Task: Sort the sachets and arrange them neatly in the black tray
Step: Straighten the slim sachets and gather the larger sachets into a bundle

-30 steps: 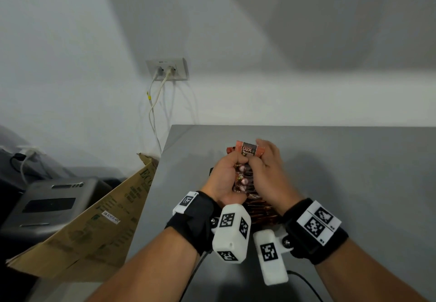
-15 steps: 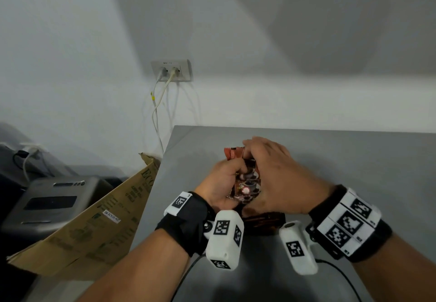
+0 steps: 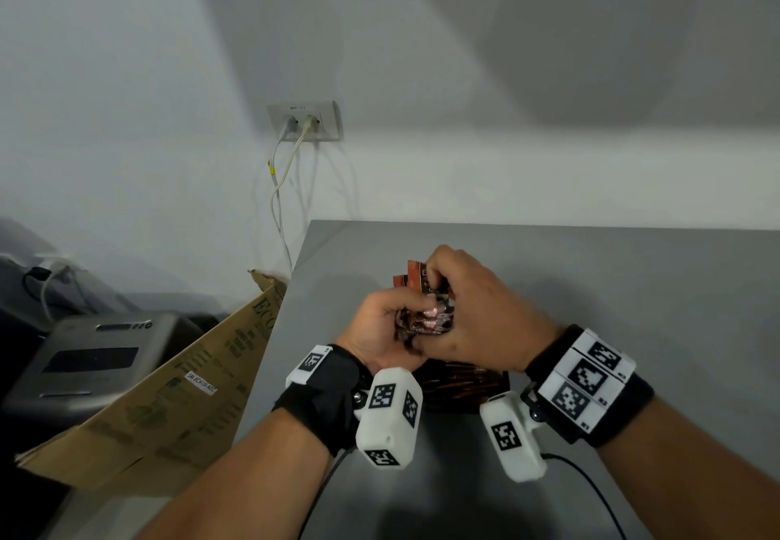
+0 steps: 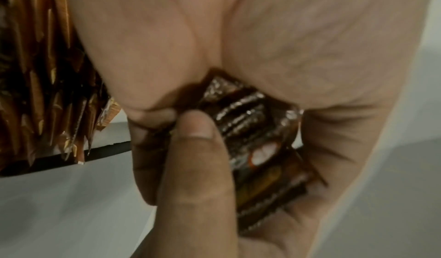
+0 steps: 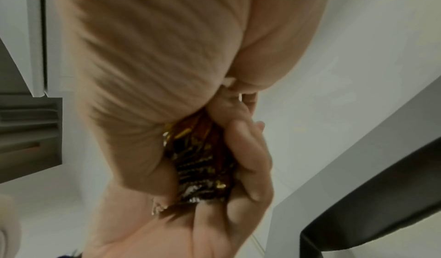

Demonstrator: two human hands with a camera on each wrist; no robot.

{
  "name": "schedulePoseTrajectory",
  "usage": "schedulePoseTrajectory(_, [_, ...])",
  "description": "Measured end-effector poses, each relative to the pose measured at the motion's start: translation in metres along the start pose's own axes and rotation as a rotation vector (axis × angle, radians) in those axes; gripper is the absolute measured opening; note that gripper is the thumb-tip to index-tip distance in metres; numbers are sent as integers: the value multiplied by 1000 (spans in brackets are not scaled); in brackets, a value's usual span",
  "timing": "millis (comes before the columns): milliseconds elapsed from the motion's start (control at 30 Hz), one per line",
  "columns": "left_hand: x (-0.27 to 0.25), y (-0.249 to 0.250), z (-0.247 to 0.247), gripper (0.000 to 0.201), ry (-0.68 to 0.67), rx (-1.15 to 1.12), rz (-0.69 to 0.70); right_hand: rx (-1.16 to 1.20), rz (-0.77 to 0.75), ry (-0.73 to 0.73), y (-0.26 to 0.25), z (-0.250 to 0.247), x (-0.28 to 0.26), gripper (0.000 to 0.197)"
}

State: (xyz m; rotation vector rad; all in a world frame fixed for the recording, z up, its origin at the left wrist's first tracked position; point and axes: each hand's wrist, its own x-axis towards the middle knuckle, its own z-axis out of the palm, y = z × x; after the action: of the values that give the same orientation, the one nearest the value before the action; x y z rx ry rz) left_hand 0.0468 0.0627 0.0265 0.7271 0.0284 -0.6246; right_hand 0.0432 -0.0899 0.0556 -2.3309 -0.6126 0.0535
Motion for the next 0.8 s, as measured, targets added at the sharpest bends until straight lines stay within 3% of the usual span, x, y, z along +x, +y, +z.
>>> schedulePoseTrajectory(133, [0,0,-2,34,-23,-24,31,63,-5,-9,-1,4,2,56])
schedulePoseTrajectory(267, [-1,0,-7,45,-21,66,-3,-45,-54,-65,1,1,0,73])
schedulePoseTrajectory(367, [0,-4,-7,56,-32,43,49,-7,-48,-67,-4,-2,3,60])
schedulePoseTrajectory(467, [0,-1,-1,41,20,37,68,14,-71,-19,-6,-1,3,51])
schedulePoseTrajectory(567, [1,6,4,58,116,44,9,18,-71,-22,-9,0,3,60])
schedulePoseTrajectory(700, [2,5,4,80,96,38,-48,58,-84,31,-6,0,3,56])
schedulePoseTrajectory(800, [3,2,4,85,109,33,-51,79,-113,-6,-6,-4,0,55])
